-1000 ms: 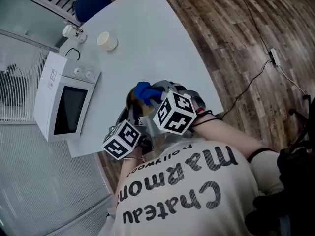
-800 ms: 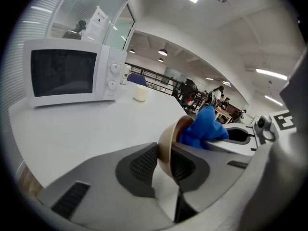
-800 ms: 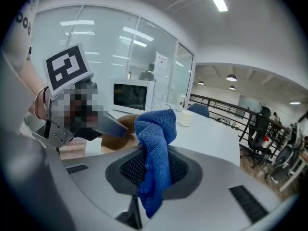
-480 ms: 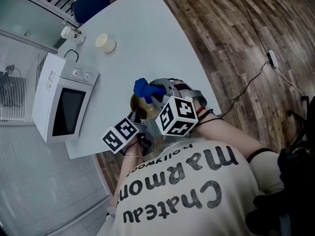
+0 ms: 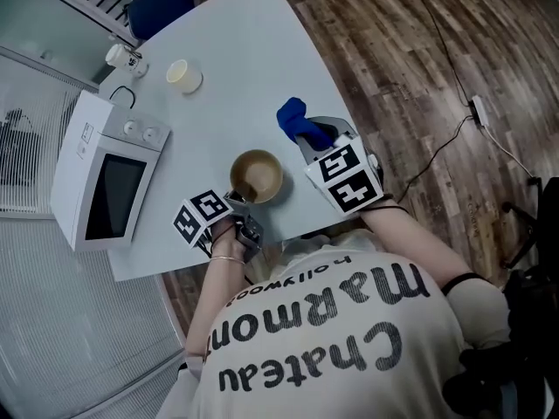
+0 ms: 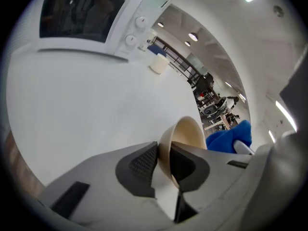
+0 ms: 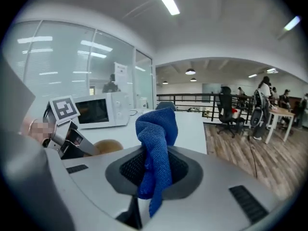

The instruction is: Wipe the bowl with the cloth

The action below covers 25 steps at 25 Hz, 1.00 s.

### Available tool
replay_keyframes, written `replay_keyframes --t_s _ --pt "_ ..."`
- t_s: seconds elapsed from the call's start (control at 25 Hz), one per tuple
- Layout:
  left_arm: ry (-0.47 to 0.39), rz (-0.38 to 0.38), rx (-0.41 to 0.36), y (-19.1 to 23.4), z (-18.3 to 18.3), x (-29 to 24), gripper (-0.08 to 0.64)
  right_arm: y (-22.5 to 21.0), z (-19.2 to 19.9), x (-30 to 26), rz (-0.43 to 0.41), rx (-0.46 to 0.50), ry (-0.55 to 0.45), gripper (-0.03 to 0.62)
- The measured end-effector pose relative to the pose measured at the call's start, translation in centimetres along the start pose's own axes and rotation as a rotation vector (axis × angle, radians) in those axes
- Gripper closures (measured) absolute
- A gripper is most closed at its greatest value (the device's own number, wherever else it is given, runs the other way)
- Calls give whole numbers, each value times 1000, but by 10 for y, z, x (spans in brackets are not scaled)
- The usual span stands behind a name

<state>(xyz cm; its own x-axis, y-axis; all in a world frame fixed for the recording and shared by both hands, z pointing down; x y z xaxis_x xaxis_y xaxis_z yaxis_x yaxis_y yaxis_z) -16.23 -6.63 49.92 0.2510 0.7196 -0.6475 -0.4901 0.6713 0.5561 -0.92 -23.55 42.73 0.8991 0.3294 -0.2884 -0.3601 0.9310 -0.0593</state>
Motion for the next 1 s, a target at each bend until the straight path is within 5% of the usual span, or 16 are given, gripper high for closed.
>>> replay_keyframes --t_s 0.16,0.32,0.64,0.72,0.84,1.0 --pt "70 -29 105 10 3 -19 499 -21 18 12 44 -109 49 532" --pt "87 -67 170 16 9 -26 499 -27 25 23 65 -83 63 532" --pt "57 -87 154 19 18 -30 468 -27 35 43 58 -97 67 532" --pt "14 -53 164 18 17 -27 399 -23 37 45 31 -104 69 532" --pt "-109 1 139 13 2 -11 396 -17 34 48 -7 -126 56 532" --pt "-384 81 -63 -13 -38 42 400 -2 12 55 -64 -181 -6 532"
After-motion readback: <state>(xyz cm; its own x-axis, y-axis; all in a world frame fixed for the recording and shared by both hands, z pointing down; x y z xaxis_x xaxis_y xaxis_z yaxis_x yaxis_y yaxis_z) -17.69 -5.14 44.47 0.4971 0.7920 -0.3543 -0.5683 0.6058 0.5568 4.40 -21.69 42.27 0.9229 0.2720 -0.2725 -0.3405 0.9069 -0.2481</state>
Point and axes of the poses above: the fingertips, and each gripper's own axes: x backward along the fingers, y to its left, z out of its underside, the point moved 5 cm from there along x, backward along the fingers, and after that the axes turned 10 degrees about -y, right-handed, at the moved point
